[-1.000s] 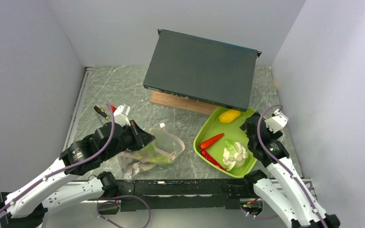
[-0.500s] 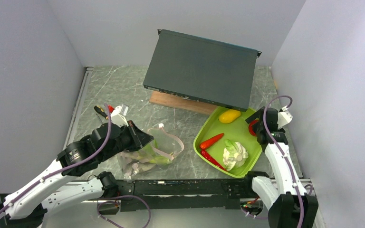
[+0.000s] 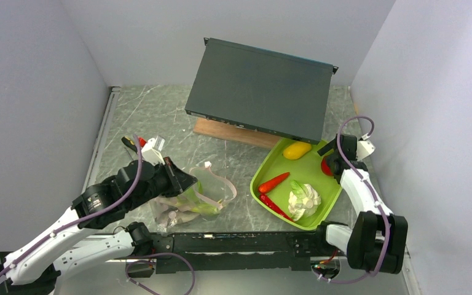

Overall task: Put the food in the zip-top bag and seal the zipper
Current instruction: Pick up the fake fruit from the bin.

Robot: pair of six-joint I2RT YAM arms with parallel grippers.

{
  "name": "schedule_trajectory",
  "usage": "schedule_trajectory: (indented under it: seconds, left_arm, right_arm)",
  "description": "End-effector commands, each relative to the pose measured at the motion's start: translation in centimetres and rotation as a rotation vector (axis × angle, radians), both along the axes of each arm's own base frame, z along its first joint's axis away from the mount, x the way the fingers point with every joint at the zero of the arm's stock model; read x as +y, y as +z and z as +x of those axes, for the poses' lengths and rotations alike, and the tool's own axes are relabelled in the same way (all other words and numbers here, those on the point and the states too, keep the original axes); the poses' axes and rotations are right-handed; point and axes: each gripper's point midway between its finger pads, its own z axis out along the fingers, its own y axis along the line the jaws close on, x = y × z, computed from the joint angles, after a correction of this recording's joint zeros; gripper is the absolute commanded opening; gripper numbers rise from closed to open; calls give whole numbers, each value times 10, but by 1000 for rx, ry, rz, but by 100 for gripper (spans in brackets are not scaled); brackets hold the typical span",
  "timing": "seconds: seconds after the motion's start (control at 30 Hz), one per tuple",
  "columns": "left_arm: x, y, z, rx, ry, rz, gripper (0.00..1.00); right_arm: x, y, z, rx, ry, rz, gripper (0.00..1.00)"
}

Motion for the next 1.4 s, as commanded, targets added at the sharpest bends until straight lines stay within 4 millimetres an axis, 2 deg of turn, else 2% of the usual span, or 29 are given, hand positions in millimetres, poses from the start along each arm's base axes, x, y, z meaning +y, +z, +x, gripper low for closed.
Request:
schedule_trajectory:
  seconds: [0.0, 0.1, 0.2, 0.3, 0.37, 0.53, 0.6, 0.7, 0.87, 0.97, 1.03, 1.27, 1.33, 1.37]
  left_arm:
    - [-5, 25, 5, -42, 3, -57, 0]
    - [-7, 25, 5, -37, -2, -47, 0]
    - [-8, 24, 6, -34, 0, -54, 0]
    - [-9, 23, 6, -32, -3, -53, 0]
    - [-8, 22, 6, -29, 2, -47, 0]
    - [-9, 24, 7, -36, -3, -46, 0]
    - [-9, 24, 8, -40, -1, -34, 0]
    - [-12, 26, 9, -51, -12, -31, 0]
    - [-13, 28, 9, -59, -25, -14, 0]
    - [-13, 30, 8, -65, -31, -20, 0]
    - [-11, 29, 7, -63, -31, -13, 0]
    - [-4, 26, 9, -68, 1, -16, 0]
    - [-3, 26, 10, -69, 11, -6, 0]
    - [-2, 26, 11, -69, 14, -2, 0]
  right_arm:
    - [-4, -5, 12, -26, -25, 5, 97]
    - [-5, -11, 12, -8, -3, -15, 82]
    - [-9, -6, 11, -10, 2, -43, 66]
    - [-8, 1, 12, -33, 19, -52, 37]
    - [-9, 7, 10, -36, 15, -56, 22]
    - [-6, 27, 8, -41, 26, -51, 0]
    - [-4, 40, 5, -52, 34, -52, 0]
    - [-6, 72, -1, -112, 19, -66, 0]
    - [-10, 134, -12, -224, -6, -126, 0]
    - [-2, 168, -8, -301, 19, -131, 0]
    - [5, 198, -6, -363, 27, -141, 0]
    - [43, 288, -8, -583, 129, -168, 0]
    - [70, 316, -5, -693, 296, -137, 0]
    - [91, 330, -3, -767, 411, -111, 0]
